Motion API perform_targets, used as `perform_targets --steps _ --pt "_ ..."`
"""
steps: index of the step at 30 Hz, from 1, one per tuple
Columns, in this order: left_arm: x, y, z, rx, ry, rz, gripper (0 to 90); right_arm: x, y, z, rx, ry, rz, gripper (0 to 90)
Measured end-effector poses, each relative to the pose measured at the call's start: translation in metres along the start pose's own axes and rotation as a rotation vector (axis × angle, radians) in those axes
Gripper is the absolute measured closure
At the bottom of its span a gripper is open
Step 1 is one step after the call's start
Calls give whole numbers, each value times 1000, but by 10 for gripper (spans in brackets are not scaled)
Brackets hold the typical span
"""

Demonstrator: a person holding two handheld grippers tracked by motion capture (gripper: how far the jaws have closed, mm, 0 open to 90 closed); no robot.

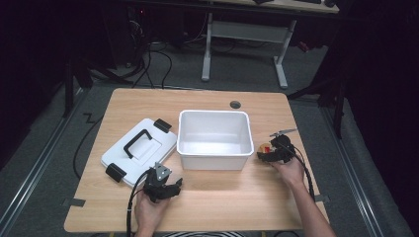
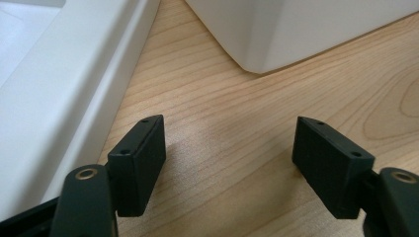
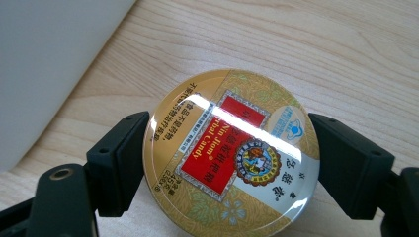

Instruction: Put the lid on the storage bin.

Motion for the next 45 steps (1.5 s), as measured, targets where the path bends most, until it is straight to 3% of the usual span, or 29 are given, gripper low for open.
perform_targets --steps 15,24,33,45 --pt "0 0 0 0 -3 -3 295 5 0 32 44 62 -40 206" --pt "0 0 0 0 -4 -3 295 2 5 60 66 60 3 206" --pt "1 0 0 0 -5 -4 295 -7 14 91 112 88 26 206" --pt "1 0 0 0 -5 -3 296 -22 34 118 153 125 66 206"
Point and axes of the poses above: each handheld gripper's, and its own axes: z roughly backward along the jaws, y roughly out of its top, x roughly to its right, the point moved 2 cm from there along -z, roughly forward along the jaws, and after that the axes turned 1 degree about -x, right-handed, at the moved point
